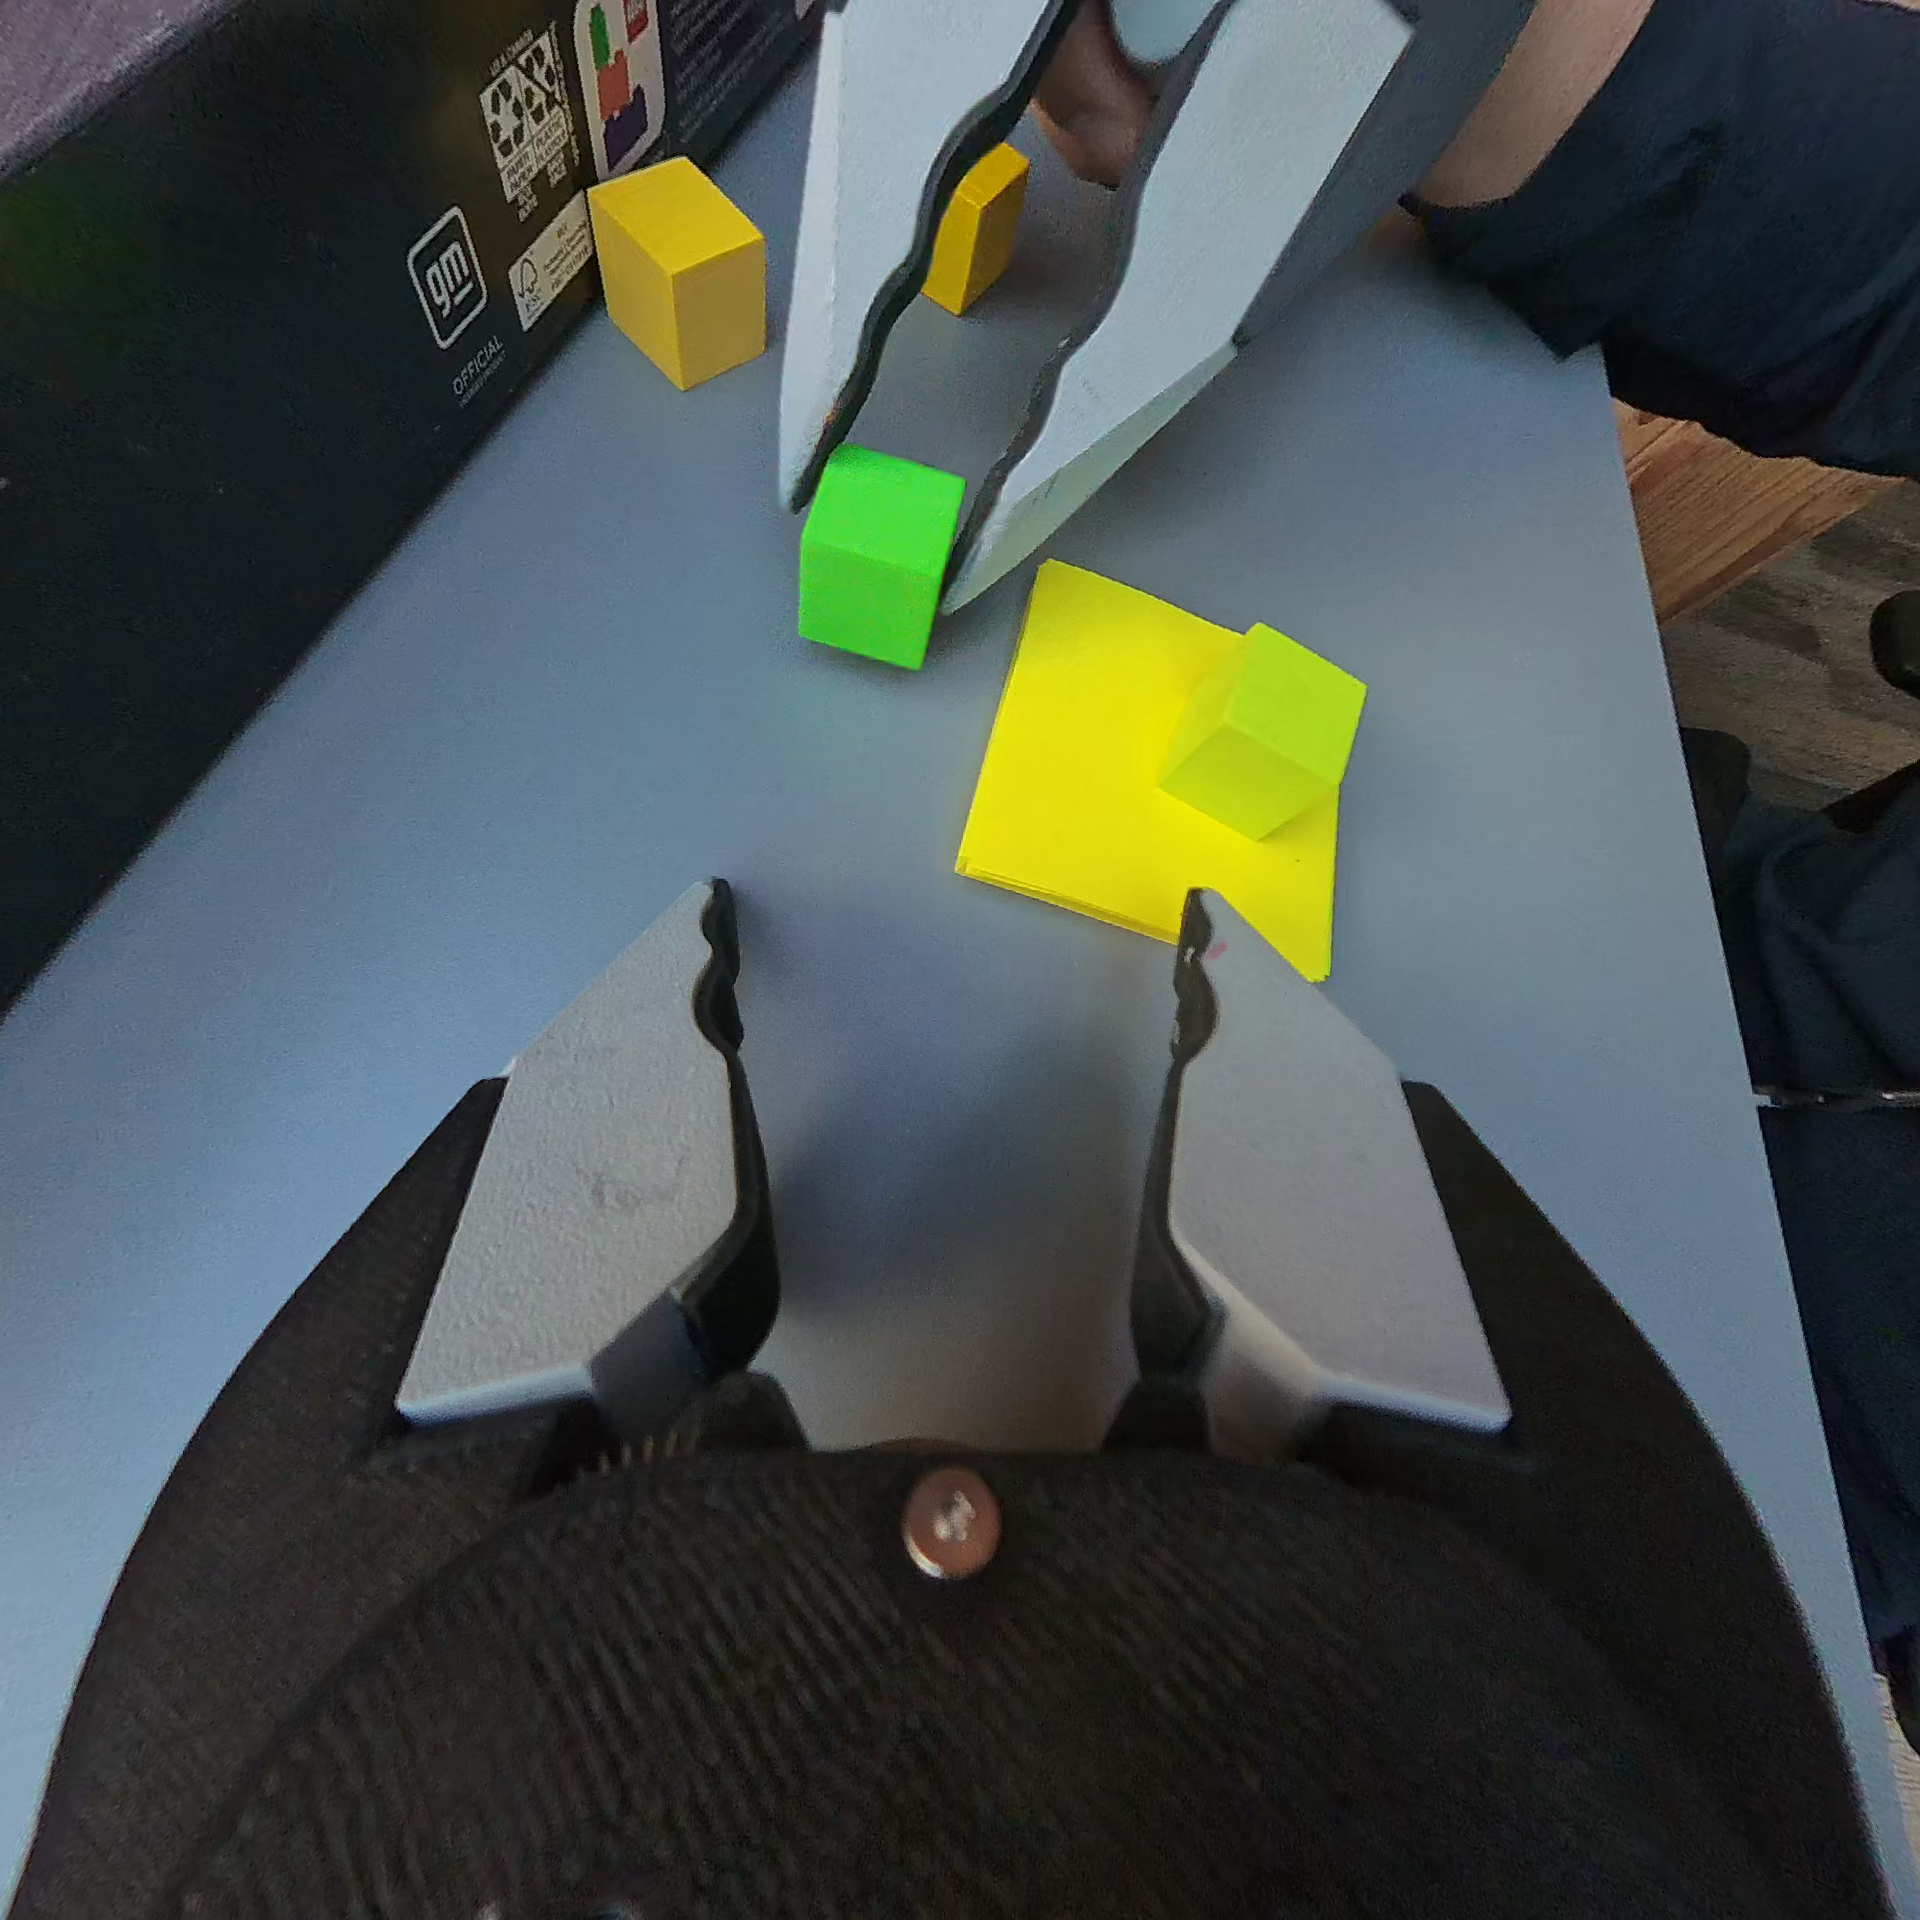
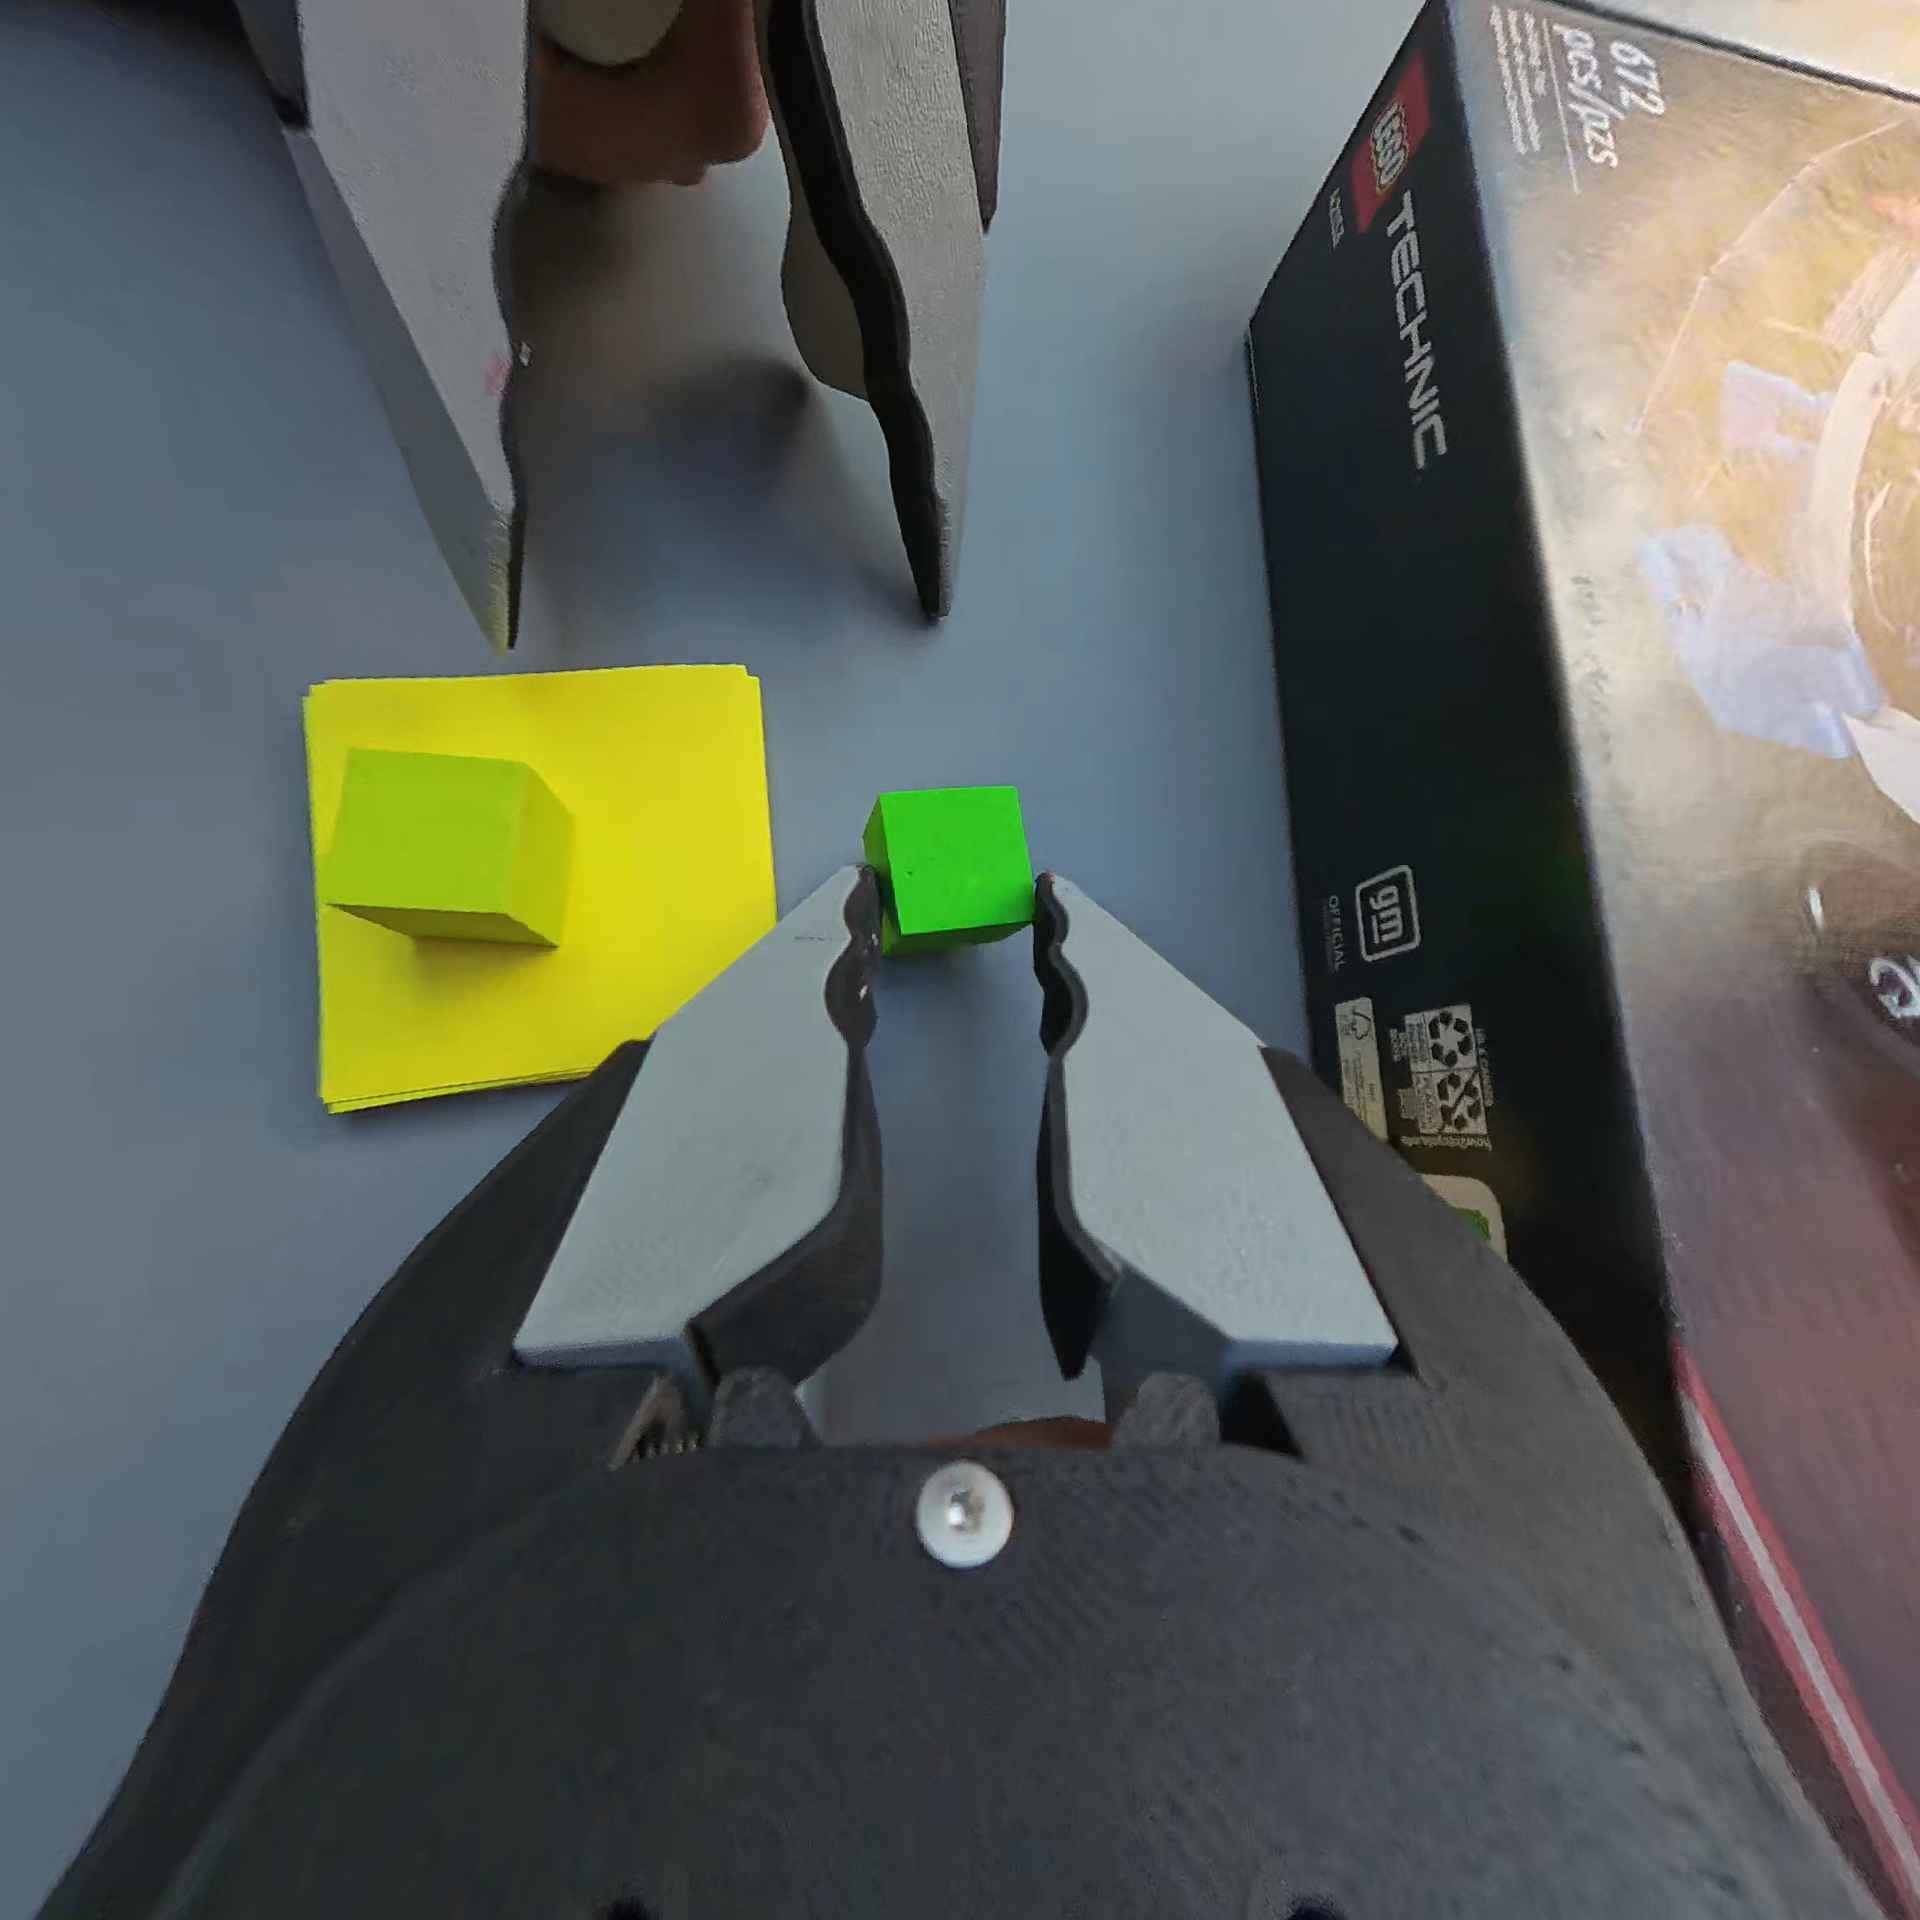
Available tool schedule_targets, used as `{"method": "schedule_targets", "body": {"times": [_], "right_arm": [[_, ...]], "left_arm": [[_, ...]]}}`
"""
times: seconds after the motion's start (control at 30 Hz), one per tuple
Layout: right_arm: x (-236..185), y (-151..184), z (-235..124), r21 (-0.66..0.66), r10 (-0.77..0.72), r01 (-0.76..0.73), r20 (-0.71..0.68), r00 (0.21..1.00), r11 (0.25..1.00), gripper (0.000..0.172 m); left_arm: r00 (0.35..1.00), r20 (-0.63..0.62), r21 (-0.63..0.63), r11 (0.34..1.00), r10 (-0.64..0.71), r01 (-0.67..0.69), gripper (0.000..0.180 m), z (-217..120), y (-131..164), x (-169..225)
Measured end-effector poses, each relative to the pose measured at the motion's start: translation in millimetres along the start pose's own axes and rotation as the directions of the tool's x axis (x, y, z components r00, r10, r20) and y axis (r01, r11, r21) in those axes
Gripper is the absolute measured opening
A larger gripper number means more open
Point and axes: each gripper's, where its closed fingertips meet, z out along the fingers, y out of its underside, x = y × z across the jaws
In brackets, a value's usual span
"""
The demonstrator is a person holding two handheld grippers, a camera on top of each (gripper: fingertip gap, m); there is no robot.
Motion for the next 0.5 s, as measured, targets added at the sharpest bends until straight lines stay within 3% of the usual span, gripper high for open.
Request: {"method": "schedule_targets", "body": {"times": [0.13, 0.23, 0.37, 0.5], "right_arm": [[-17, -23, -26, 0.148, 0.031, -0.051, 0.136, 0.990, 0.988, 0.027], [-45, -37, -45, 0.230, -0.042, -0.021, 0.266, 0.963, 0.973, 0.026], [-71, -33, -43, 0.200, -0.133, 0.070, 0.319, 0.938, 0.977, 0.026], [-75, -29, -34, 0.157, -0.127, 0.080, 0.319, 0.939, 0.984, 0.026]], "left_arm": [[1.000, -0.004, 0.000, 1.000, 0.001, -0.001, 0.083, 0, 0, 1], [1.000, -0.002, -0.001, 1.000, 0.002, -0.002, 0.083, 0, 0, 0], [1.000, 0.002, -0.002, 1.000, 0.006, -0.006, 0.083, 0, 0, 0], [1.000, 0.003, -0.001, 1.000, 0.003, -0.003, 0.082, 0, 0, 0]]}}
